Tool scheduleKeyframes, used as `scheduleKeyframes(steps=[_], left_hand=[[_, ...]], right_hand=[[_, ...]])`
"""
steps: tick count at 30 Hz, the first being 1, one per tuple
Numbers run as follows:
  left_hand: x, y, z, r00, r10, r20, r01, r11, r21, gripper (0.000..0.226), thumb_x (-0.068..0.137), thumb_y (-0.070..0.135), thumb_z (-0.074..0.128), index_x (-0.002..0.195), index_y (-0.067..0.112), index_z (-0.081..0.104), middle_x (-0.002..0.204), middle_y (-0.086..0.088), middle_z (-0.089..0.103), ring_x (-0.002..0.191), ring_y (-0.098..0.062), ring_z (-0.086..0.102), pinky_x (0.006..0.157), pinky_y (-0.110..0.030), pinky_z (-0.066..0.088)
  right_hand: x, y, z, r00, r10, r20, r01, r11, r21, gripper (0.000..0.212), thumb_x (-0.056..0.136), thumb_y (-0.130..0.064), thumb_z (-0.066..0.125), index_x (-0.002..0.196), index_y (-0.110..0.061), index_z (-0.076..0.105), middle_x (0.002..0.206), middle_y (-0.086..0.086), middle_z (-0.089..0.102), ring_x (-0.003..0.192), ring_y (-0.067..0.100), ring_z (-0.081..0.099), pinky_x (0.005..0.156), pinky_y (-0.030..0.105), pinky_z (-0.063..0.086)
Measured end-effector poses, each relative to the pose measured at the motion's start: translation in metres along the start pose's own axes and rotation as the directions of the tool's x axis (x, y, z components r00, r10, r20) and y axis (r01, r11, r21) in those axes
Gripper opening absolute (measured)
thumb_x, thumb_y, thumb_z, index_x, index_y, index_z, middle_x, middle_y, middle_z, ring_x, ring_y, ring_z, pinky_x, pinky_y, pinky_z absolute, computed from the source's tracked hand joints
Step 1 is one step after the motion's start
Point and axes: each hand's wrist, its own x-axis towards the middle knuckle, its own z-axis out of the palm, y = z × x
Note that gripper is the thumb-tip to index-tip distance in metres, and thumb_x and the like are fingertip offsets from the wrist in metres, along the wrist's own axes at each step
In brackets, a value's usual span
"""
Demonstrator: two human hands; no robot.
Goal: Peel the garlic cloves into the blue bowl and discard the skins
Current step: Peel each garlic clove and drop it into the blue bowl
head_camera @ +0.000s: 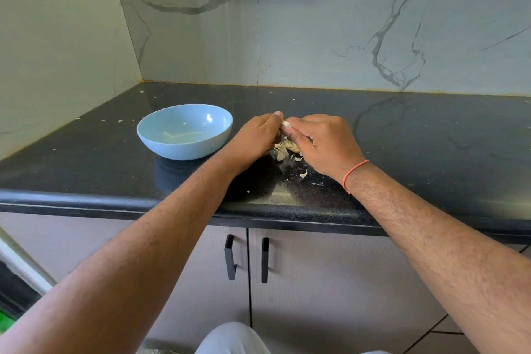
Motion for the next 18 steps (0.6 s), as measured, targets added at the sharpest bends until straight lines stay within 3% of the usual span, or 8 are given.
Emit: scheduleKeyframes(steps=[3,7,9,11,15,18], left_hand=[[0.001,0.002,0.003,0.999,-0.006,-0.034,0.007,1.0,0.025,0.048,0.112,0.042,0.035,0.07,0.022,0.049,0.056,0.016,0.047,0.054,-0.005,0.041,0.064,-0.032,0.036],[-0.006,0.007,0.009,0.991,0.108,-0.076,-0.091,0.974,0.206,0.052,0.113,0.049,0.028,0.075,0.027,0.055,0.077,0.012,0.059,0.074,-0.003,0.053,0.072,-0.029,0.039],[-0.008,0.006,0.01,0.986,0.159,-0.057,-0.143,0.964,0.222,0.048,0.113,0.052,0.027,0.09,0.028,0.062,0.089,0.015,0.064,0.086,0.001,0.058,0.077,-0.024,0.041],[-0.009,0.003,0.01,0.979,0.201,-0.034,-0.187,0.952,0.243,0.051,0.112,0.053,0.027,0.099,0.02,0.065,0.09,0.013,0.065,0.087,0.001,0.06,0.079,-0.025,0.042],[-0.01,0.003,0.01,0.971,0.236,-0.034,-0.221,0.943,0.249,0.039,0.116,0.039,0.028,0.1,0.028,0.063,0.09,0.02,0.065,0.086,0.016,0.059,0.081,-0.016,0.041],[-0.011,0.005,0.01,0.967,0.25,-0.044,-0.231,0.939,0.256,0.041,0.116,0.036,0.028,0.098,0.029,0.065,0.091,0.018,0.067,0.086,0.015,0.059,0.082,-0.018,0.043]], right_hand=[[-0.002,-0.001,-0.002,0.991,0.126,0.046,-0.13,0.986,0.107,0.029,0.104,-0.033,0.06,0.092,-0.015,0.079,0.066,-0.001,0.067,0.06,0.018,0.062,0.058,0.036,0.051],[-0.003,0.0,-0.003,0.929,0.348,0.128,-0.37,0.888,0.272,0.026,0.106,-0.033,0.059,0.088,-0.022,0.076,0.071,-0.009,0.072,0.058,0.001,0.062,0.056,0.016,0.044],[-0.003,0.002,-0.004,0.906,0.392,0.159,-0.423,0.852,0.309,0.029,0.108,-0.034,0.055,0.093,-0.018,0.076,0.076,-0.002,0.074,0.063,0.004,0.064,0.058,0.021,0.046],[-0.003,0.003,-0.005,0.897,0.402,0.183,-0.441,0.837,0.325,0.031,0.109,-0.034,0.052,0.099,-0.018,0.076,0.081,0.002,0.075,0.074,0.015,0.069,0.066,0.031,0.052],[-0.003,0.003,-0.004,0.911,0.364,0.195,-0.409,0.863,0.298,0.035,0.11,-0.037,0.048,0.096,-0.015,0.072,0.08,0.001,0.071,0.074,0.015,0.065,0.07,0.035,0.052],[-0.003,0.002,-0.002,0.915,0.353,0.196,-0.399,0.864,0.308,0.04,0.11,-0.042,0.045,0.087,-0.018,0.066,0.071,-0.001,0.062,0.066,0.013,0.057,0.065,0.037,0.049]])
